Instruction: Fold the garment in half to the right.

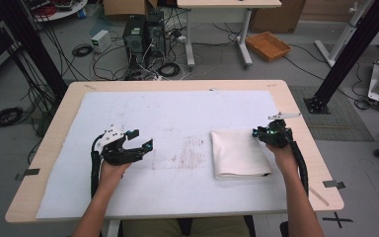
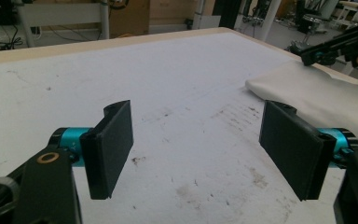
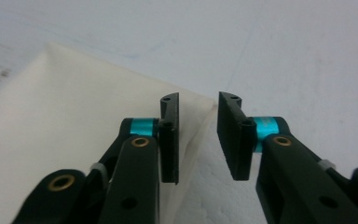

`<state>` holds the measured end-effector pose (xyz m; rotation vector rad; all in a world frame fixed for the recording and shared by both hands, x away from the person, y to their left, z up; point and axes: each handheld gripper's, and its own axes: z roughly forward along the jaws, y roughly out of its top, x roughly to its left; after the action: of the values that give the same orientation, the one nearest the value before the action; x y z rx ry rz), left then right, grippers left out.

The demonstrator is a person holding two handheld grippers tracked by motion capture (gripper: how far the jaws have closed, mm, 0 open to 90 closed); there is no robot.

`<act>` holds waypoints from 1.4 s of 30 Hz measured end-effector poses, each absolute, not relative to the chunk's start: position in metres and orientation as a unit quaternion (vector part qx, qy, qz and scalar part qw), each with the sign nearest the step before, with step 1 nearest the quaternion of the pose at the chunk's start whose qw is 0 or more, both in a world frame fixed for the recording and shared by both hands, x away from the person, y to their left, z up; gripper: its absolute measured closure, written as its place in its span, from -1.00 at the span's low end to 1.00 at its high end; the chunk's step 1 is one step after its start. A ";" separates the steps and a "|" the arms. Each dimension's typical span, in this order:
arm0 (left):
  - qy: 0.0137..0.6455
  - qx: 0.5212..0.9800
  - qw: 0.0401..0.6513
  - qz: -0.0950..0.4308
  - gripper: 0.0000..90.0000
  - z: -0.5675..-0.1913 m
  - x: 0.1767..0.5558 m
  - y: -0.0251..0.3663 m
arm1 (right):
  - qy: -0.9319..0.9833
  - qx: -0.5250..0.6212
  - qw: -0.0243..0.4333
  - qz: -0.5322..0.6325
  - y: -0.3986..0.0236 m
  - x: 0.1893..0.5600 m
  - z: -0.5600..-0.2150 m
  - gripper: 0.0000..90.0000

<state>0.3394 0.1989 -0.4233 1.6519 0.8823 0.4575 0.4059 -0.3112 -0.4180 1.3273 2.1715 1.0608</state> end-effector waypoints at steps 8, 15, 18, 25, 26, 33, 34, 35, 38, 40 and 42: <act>0.378 0.701 0.573 0.195 -0.42 -0.423 0.340 0.200 | 0.847 0.306 0.118 0.419 -0.264 0.354 -0.412 -0.04; 0.376 0.705 0.570 0.193 -0.42 -0.424 0.341 0.199 | 0.895 0.230 0.089 0.371 -0.228 0.334 -0.431 0.48; 0.378 0.705 0.570 0.190 -0.42 -0.425 0.341 0.198 | 0.901 0.225 0.087 0.361 -0.227 0.332 -0.436 0.47; 0.376 0.706 0.568 0.193 -0.42 -0.425 0.340 0.198 | 0.831 0.308 0.136 0.442 -0.270 0.338 -0.416 0.12; 0.376 0.706 0.568 0.193 -0.42 -0.424 0.340 0.198 | 0.825 0.332 0.156 0.431 -0.278 0.339 -0.415 0.18; 0.375 0.705 0.567 0.202 -0.45 -0.424 0.340 0.200 | 0.827 0.405 0.149 0.361 -0.309 0.350 -0.439 0.13; 0.373 0.707 0.567 0.201 -0.45 -0.425 0.339 0.200 | 0.825 0.404 0.147 0.367 -0.310 0.350 -0.437 0.02; 0.372 0.708 0.566 0.201 -0.45 -0.425 0.339 0.200 | 0.823 0.400 0.153 0.373 -0.310 0.349 -0.434 -0.16; 0.371 0.709 0.565 0.202 -0.45 -0.426 0.340 0.201 | 0.800 0.390 0.183 0.417 -0.311 0.346 -0.421 -0.49; 0.371 0.708 0.564 0.207 -0.45 -0.426 0.340 0.202 | 0.792 0.389 0.200 0.426 -0.309 0.345 -0.416 -0.57; 0.368 0.709 0.563 0.211 -0.45 -0.426 0.340 0.203 | 0.790 0.382 0.209 0.431 -0.307 0.344 -0.413 -0.57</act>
<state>0.3399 0.2030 -0.4258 1.6686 0.8665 0.4970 0.3445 -0.3070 -0.4130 1.0630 2.1974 1.1994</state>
